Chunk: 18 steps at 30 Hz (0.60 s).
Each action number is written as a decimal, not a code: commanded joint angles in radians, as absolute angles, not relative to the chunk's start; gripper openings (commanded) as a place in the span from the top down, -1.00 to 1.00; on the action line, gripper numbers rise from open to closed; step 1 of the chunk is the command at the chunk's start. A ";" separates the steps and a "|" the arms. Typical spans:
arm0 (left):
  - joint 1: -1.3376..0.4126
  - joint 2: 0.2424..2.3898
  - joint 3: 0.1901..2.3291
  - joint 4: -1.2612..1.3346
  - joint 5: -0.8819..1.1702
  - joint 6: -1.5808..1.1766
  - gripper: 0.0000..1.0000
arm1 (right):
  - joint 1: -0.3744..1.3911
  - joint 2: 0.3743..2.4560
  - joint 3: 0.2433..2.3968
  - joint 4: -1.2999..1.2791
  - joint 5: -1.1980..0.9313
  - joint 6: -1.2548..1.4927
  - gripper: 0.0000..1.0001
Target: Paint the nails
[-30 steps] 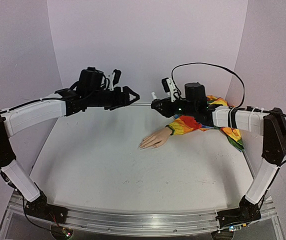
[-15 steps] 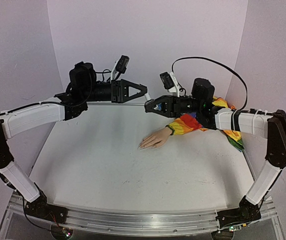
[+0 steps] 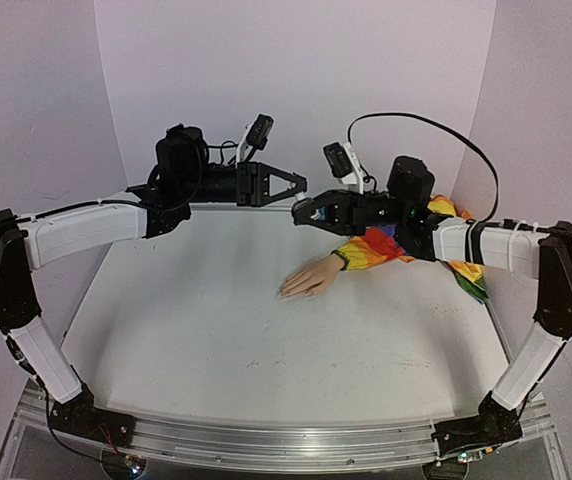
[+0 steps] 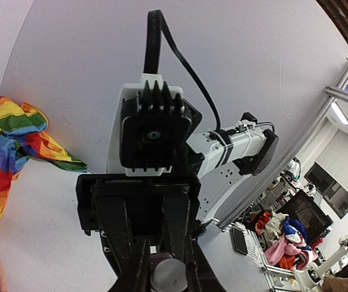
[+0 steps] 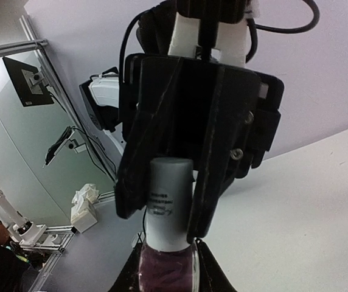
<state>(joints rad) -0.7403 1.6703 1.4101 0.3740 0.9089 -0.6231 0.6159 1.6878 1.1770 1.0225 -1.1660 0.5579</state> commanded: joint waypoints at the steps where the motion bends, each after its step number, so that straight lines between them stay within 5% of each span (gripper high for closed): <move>1: -0.762 1.666 1.483 0.364 0.890 -0.577 0.88 | 0.612 1.622 1.183 1.063 -1.103 0.488 1.00; 6: -0.799 1.643 1.507 0.160 0.681 -0.425 1.00 | 0.614 1.565 1.207 0.731 -0.675 0.215 1.00; 12: -0.892 1.664 1.575 -0.091 0.176 -0.367 1.00 | 0.772 1.553 1.073 0.883 0.466 -0.028 1.00; 18: -0.923 1.752 1.739 -0.271 0.063 -0.393 1.00 | 0.832 1.674 1.143 1.074 0.647 -0.146 1.00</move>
<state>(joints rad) -0.8730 1.7370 1.6375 -0.1062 0.1276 -0.4076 0.8642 1.6135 1.0588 0.8963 0.2173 -0.0452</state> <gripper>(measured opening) 0.146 0.218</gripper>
